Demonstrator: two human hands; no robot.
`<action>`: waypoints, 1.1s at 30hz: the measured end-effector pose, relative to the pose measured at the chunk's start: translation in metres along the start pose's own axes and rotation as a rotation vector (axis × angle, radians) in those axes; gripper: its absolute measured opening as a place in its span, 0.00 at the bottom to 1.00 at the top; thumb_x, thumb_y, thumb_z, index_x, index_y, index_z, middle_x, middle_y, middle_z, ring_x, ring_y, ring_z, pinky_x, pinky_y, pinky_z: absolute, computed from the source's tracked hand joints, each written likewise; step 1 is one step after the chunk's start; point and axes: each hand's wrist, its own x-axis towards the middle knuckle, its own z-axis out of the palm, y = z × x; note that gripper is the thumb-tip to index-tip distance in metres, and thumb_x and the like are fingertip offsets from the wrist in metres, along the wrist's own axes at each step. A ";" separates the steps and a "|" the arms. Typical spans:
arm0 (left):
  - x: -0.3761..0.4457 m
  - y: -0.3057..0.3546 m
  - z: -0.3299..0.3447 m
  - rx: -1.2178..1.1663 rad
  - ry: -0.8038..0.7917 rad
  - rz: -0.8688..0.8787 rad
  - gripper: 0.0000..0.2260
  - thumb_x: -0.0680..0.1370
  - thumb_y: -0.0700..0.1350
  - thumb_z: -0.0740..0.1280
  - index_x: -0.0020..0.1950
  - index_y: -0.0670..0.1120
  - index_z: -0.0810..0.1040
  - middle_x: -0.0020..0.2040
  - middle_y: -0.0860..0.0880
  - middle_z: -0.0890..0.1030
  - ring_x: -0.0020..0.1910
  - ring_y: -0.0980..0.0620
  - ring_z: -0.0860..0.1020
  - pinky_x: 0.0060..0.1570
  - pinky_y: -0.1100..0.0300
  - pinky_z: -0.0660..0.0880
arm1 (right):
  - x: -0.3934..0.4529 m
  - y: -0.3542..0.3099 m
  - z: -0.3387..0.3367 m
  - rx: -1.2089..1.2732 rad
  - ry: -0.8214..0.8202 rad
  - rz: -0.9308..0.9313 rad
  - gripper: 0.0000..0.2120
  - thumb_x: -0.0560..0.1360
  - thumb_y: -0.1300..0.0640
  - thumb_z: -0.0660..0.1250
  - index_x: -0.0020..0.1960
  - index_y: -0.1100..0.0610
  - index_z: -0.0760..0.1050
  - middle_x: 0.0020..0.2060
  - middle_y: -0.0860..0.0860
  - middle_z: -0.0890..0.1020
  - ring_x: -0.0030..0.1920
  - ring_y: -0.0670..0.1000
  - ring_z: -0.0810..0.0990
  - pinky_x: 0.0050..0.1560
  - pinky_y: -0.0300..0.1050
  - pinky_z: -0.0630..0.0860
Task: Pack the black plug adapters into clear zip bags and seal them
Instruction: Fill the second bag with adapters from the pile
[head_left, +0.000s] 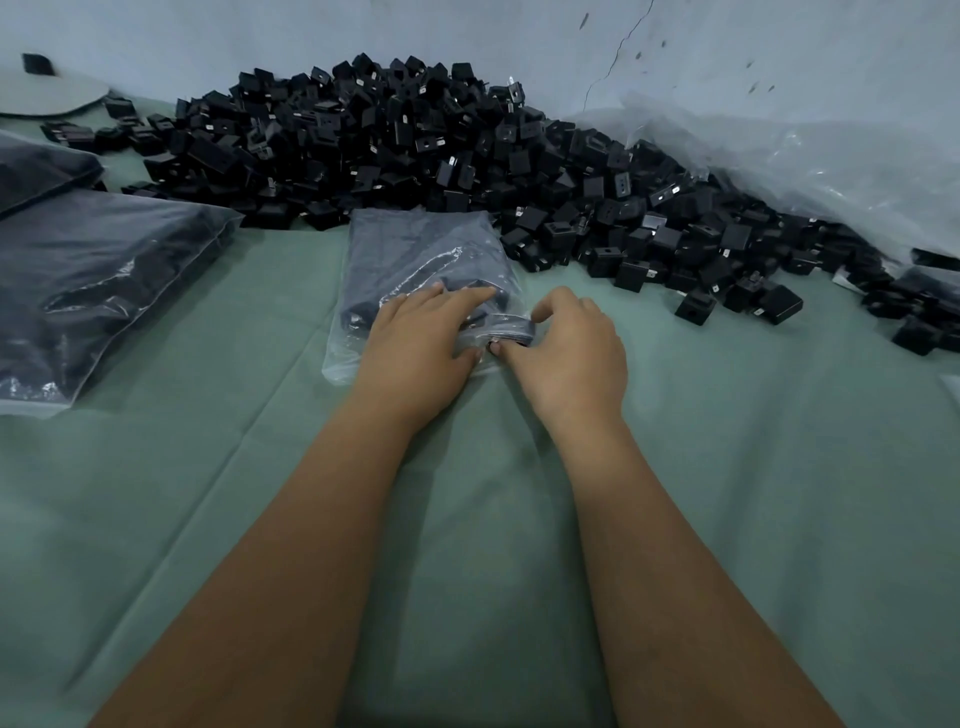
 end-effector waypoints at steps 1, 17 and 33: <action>0.000 0.000 0.000 -0.002 -0.005 -0.001 0.27 0.77 0.46 0.68 0.75 0.57 0.65 0.71 0.52 0.73 0.76 0.50 0.61 0.72 0.53 0.53 | 0.000 0.001 -0.001 0.018 -0.009 0.022 0.17 0.67 0.45 0.74 0.46 0.52 0.70 0.40 0.47 0.74 0.43 0.51 0.74 0.43 0.48 0.72; 0.001 0.000 0.000 0.058 -0.025 -0.001 0.25 0.78 0.48 0.67 0.74 0.53 0.67 0.72 0.53 0.72 0.75 0.52 0.62 0.72 0.55 0.53 | 0.004 0.004 0.000 -0.039 -0.066 -0.085 0.12 0.72 0.46 0.66 0.54 0.47 0.73 0.41 0.47 0.76 0.41 0.53 0.72 0.45 0.47 0.65; 0.002 0.000 0.000 0.059 -0.004 -0.009 0.23 0.77 0.47 0.67 0.73 0.51 0.71 0.73 0.54 0.71 0.74 0.52 0.64 0.72 0.55 0.55 | 0.010 0.007 0.003 0.026 -0.089 0.130 0.12 0.73 0.49 0.65 0.35 0.54 0.69 0.27 0.47 0.73 0.33 0.54 0.72 0.42 0.46 0.67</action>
